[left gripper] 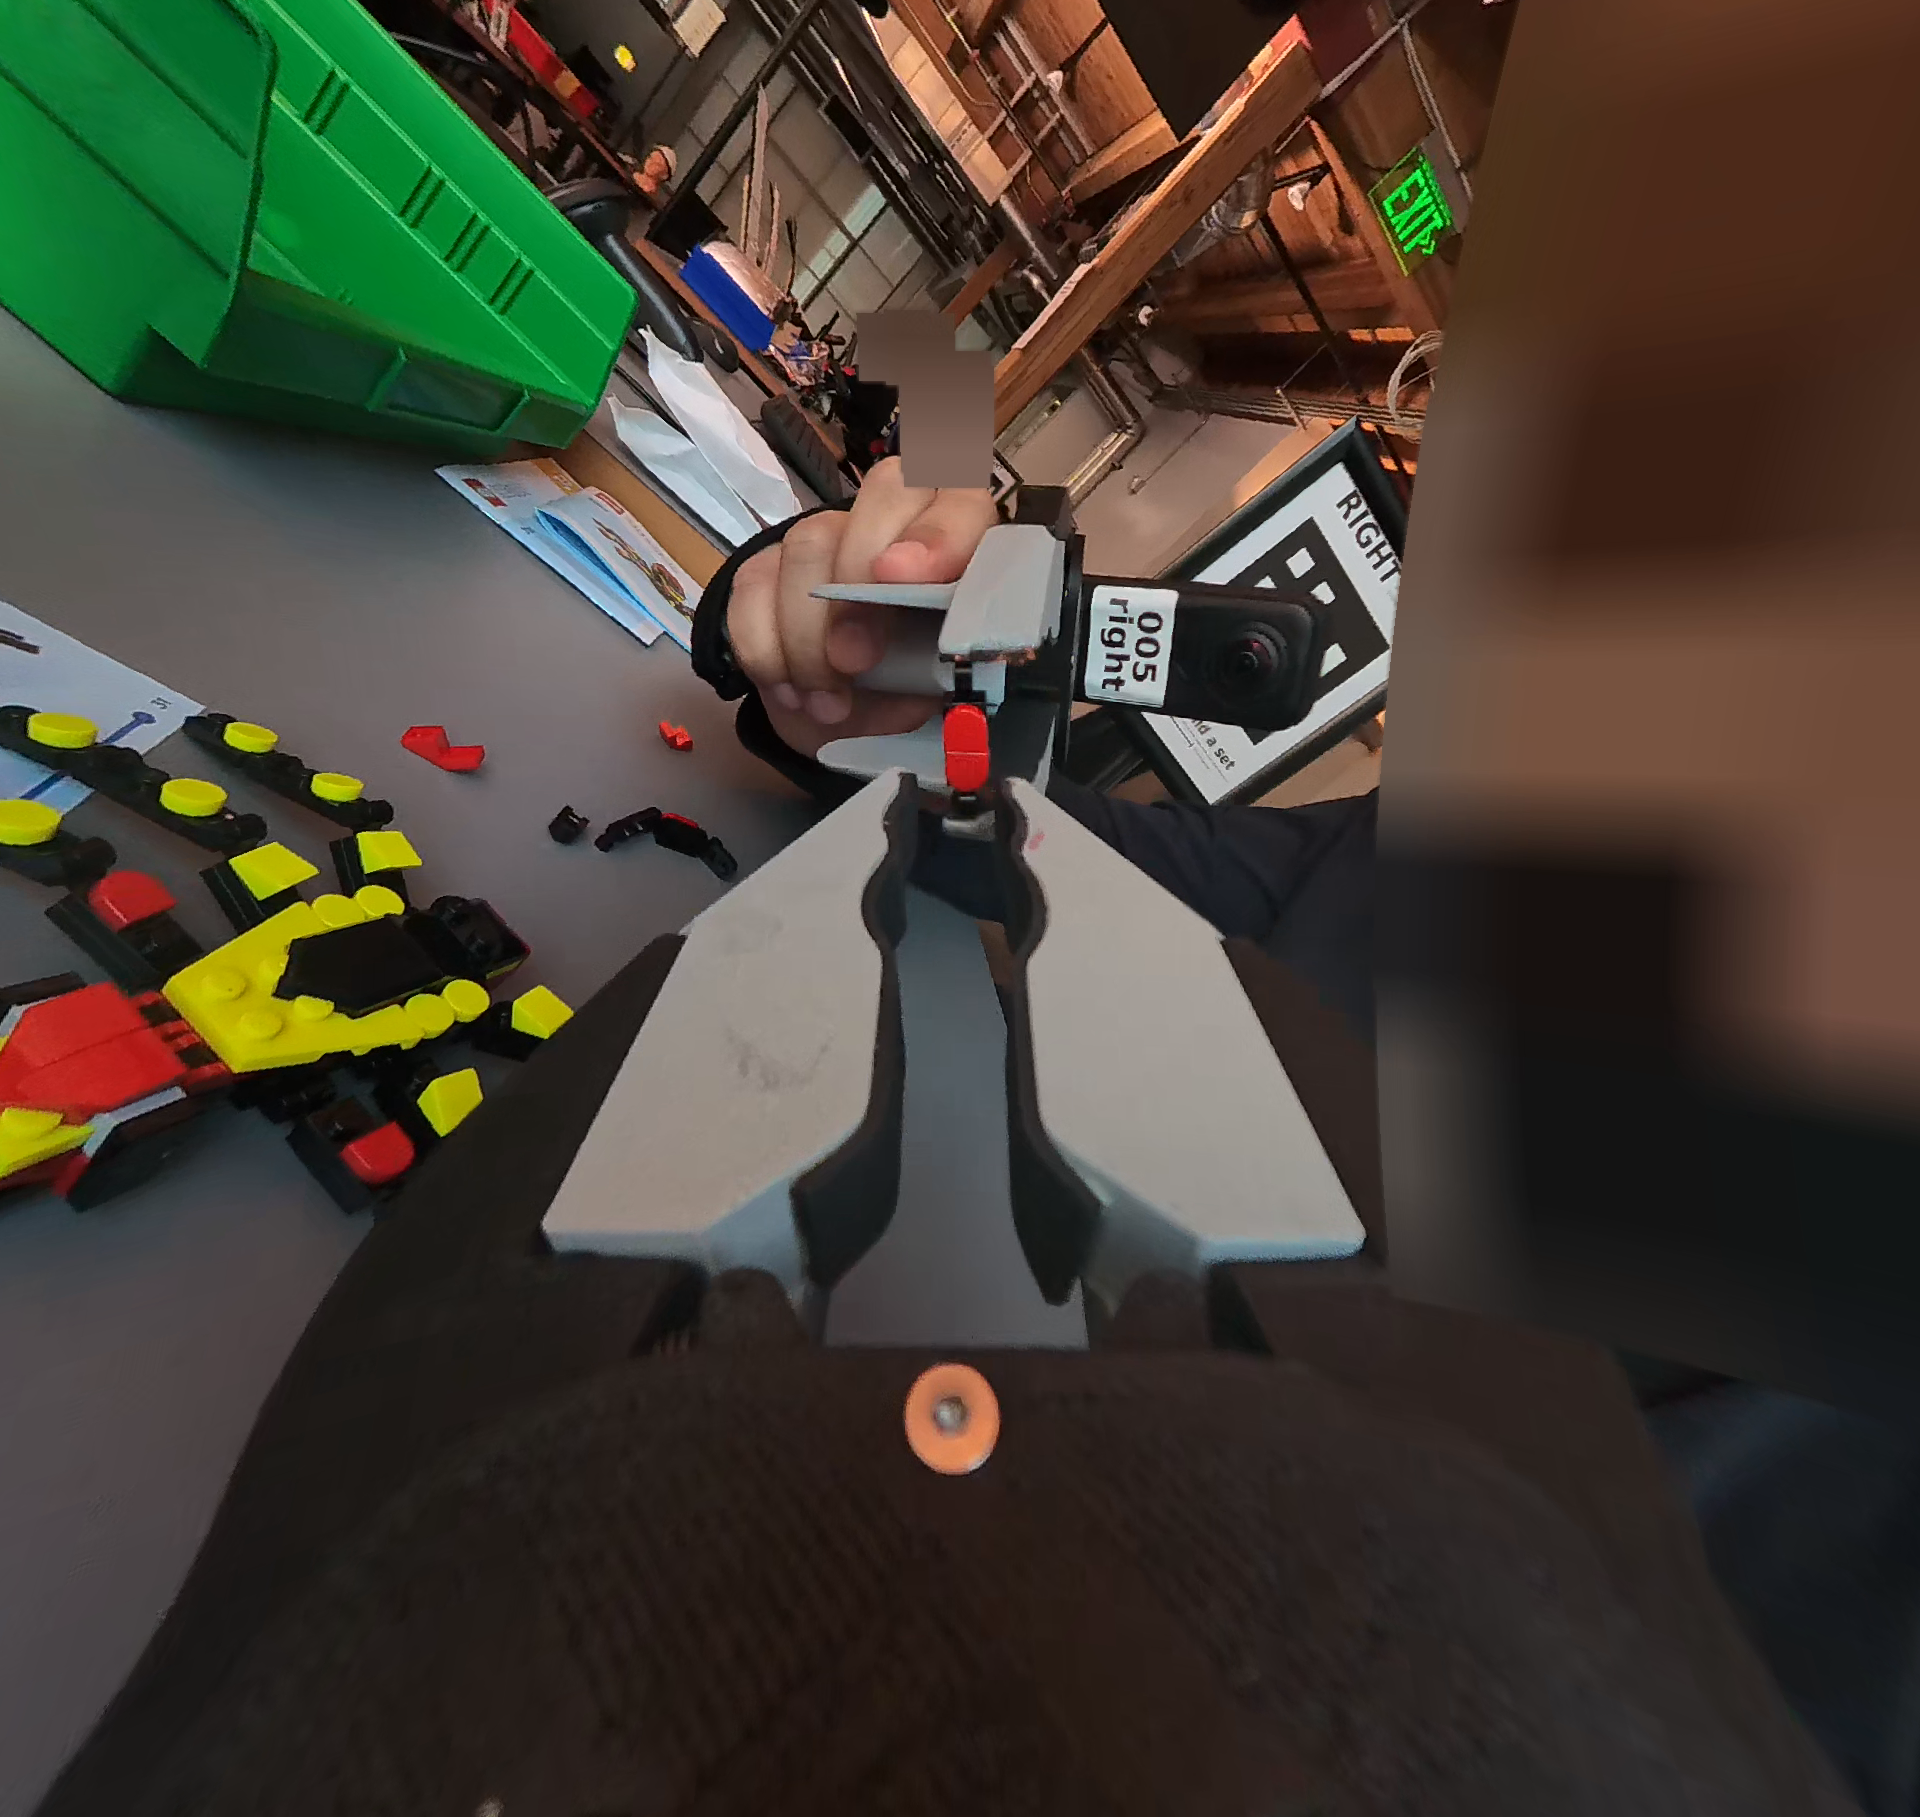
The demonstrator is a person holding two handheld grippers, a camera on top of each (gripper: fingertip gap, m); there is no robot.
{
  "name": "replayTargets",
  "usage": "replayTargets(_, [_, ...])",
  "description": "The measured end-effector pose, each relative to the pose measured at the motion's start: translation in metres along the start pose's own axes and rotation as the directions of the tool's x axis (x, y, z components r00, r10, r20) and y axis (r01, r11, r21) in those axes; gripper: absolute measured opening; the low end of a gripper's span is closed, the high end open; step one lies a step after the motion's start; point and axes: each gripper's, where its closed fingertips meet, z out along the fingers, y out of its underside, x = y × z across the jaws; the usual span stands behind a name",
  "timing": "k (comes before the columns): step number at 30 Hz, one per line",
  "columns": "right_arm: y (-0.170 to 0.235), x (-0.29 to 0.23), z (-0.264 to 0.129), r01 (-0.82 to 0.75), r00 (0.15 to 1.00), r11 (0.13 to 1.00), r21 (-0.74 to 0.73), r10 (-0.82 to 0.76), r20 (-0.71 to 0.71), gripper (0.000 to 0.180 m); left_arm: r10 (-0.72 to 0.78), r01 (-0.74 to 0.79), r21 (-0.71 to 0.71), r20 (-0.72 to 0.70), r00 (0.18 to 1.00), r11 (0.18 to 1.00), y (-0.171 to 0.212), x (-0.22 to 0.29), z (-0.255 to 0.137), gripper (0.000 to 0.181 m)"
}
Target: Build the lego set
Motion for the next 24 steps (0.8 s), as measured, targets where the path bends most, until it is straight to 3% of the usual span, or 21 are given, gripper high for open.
replayTargets(13, [0.0019, -0.0009, 0.0012, 0.022, 1.0, 1.0, -0.017, -0.022, -0.013, 0.024, 0.027, -0.027, -0.015, 0.014, 1.0, 1.0, 0.0034, -0.0007, 0.0018, 0.004])
replayTargets(17, [0.0026, -0.0022, 0.002, 0.027, 1.0, 1.0, -0.015, -0.027, -0.014, 0.024, 0.098, -0.096, -0.034, 0.043, 0.994, 0.995, 0.0043, -0.0019, 0.0004, 0.002])
replayTargets(24, [-0.0023, -0.0054, -0.0046, -0.126, 0.988, 0.99, 0.057, 0.12, 0.099, 0.02, 0.095, -0.094, -0.046, 0.025, 0.995, 0.995, 0.0058, 0.0012, -0.0003, 0.001])
